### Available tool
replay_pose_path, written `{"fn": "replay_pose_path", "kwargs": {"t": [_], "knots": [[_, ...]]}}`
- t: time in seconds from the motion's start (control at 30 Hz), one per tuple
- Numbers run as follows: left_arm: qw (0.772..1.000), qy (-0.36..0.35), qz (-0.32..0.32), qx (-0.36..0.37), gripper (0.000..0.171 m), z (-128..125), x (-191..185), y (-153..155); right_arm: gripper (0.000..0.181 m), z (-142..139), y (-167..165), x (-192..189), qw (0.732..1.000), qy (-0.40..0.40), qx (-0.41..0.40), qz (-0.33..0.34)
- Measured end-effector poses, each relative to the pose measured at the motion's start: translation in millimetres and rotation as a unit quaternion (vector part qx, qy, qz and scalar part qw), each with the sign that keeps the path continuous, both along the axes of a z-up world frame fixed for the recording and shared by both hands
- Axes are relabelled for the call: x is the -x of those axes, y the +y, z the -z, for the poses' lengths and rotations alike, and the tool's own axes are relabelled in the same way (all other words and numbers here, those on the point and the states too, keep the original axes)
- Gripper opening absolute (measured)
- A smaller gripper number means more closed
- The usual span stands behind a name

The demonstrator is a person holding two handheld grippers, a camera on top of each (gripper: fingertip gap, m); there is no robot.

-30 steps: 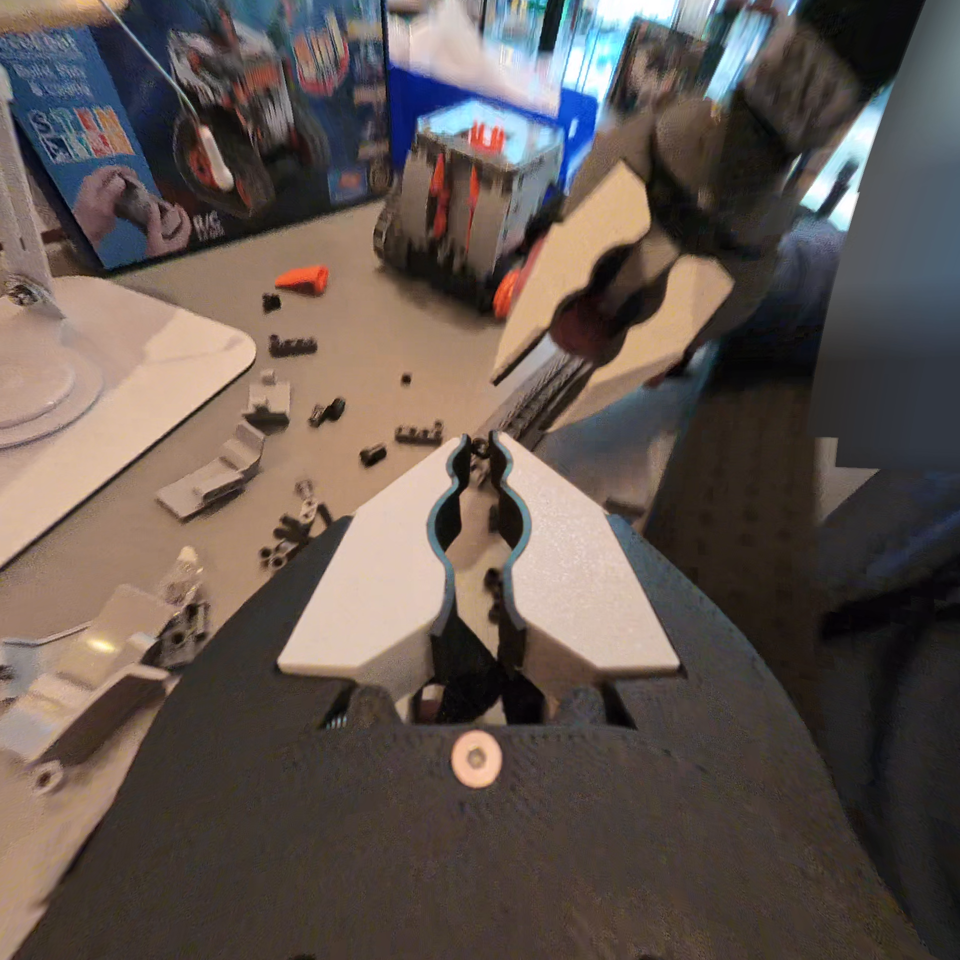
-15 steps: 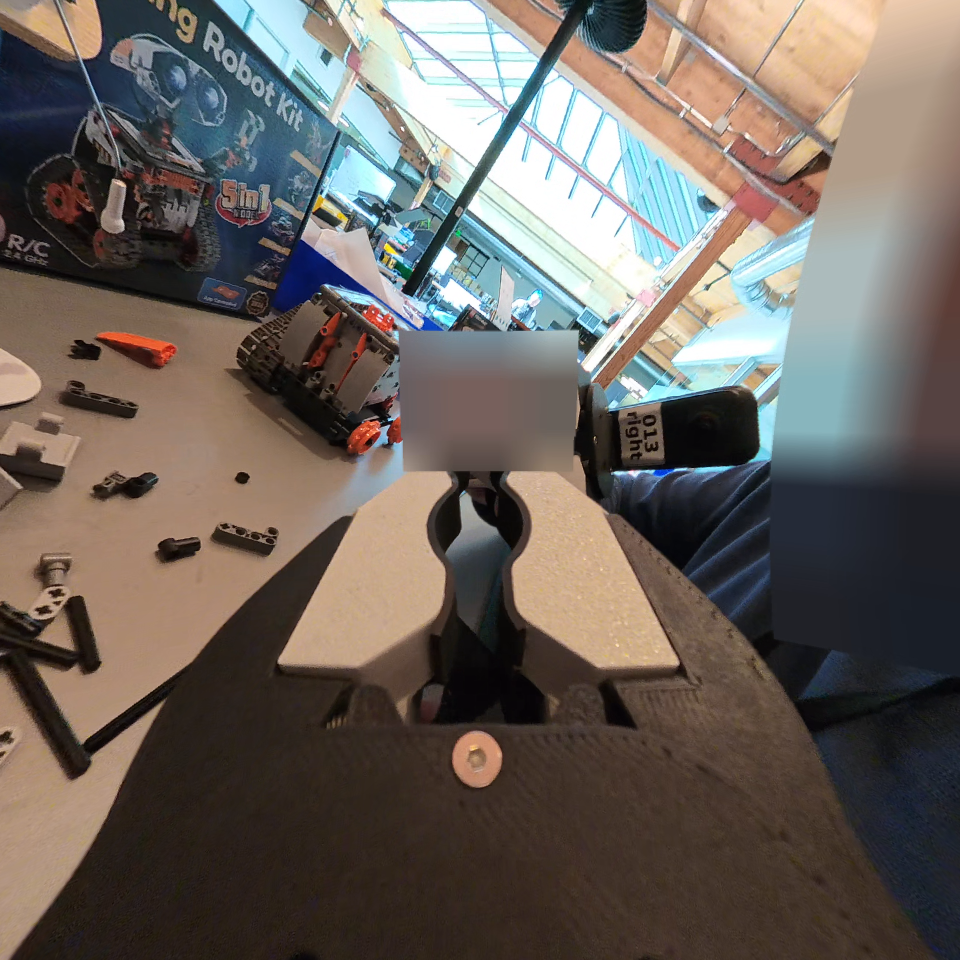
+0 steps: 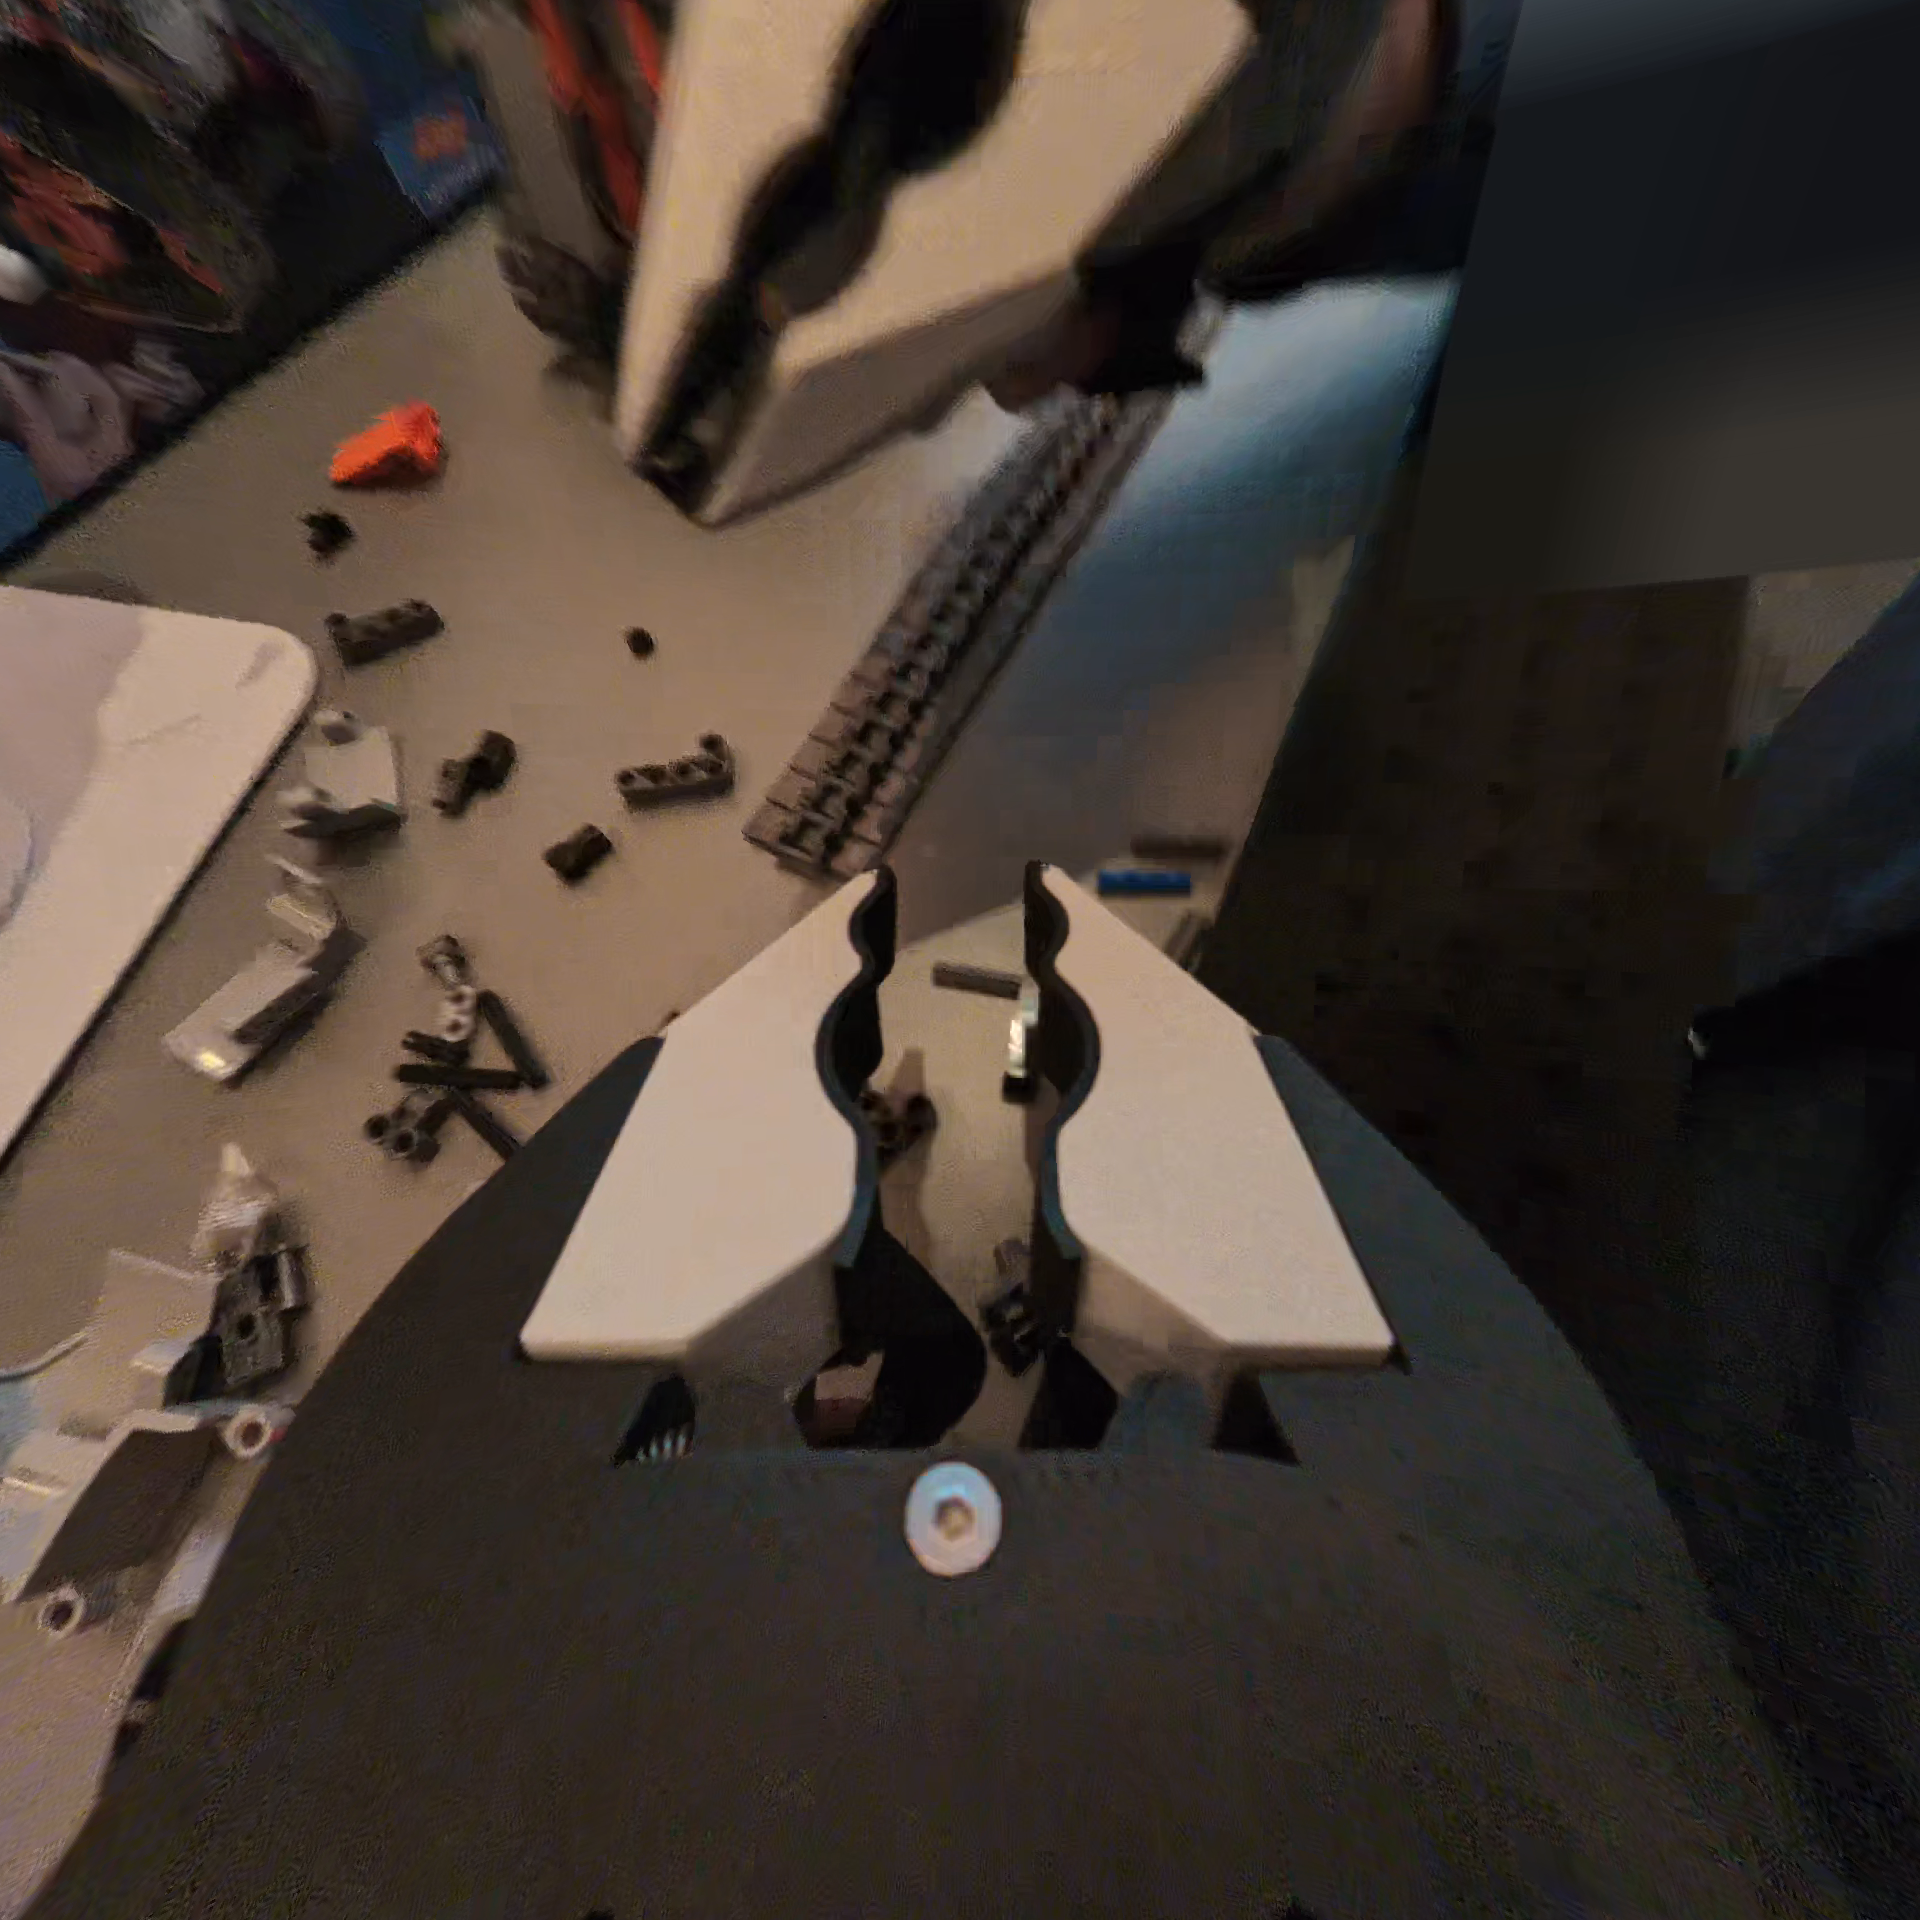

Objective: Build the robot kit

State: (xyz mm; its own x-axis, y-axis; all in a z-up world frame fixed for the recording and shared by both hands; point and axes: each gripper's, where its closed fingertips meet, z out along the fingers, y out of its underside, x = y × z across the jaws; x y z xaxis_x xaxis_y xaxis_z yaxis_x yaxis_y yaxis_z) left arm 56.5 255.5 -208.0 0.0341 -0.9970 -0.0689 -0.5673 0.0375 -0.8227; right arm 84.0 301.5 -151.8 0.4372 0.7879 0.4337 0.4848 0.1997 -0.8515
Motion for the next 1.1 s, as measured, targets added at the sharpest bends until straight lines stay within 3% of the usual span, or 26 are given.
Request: {"fn": "replay_pose_path", "kwargs": {"t": [0.2,0.4,0.7,0.97,1.1], "knots": [[0.988,0.146,0.030,-0.045,0.019,45.0,4.1,-10.7,0.004,14.2,-3.1,2.0,1.000,-0.016,0.026,-0.009],[0.982,0.177,0.038,-0.051,0.008,52.3,5.4,-13.1,0.004,19.4,-4.5,1.1,0.999,-0.019,0.038,-0.013],[0.973,0.178,0.069,-0.128,0.007,54.7,2.2,-9.9,0.004,30.9,-13.3,0.8,0.993,-0.009,0.112,-0.045],[0.933,0.161,0.107,-0.304,0.007,51.7,-0.6,3.8,0.003,53.3,-24.6,-3.4,0.974,-0.025,0.211,-0.080],[0.912,0.151,0.133,-0.358,0.007,49.0,-4.7,5.8,0.004,58.4,-29.4,-3.7,0.965,-0.036,0.245,-0.092]]}}
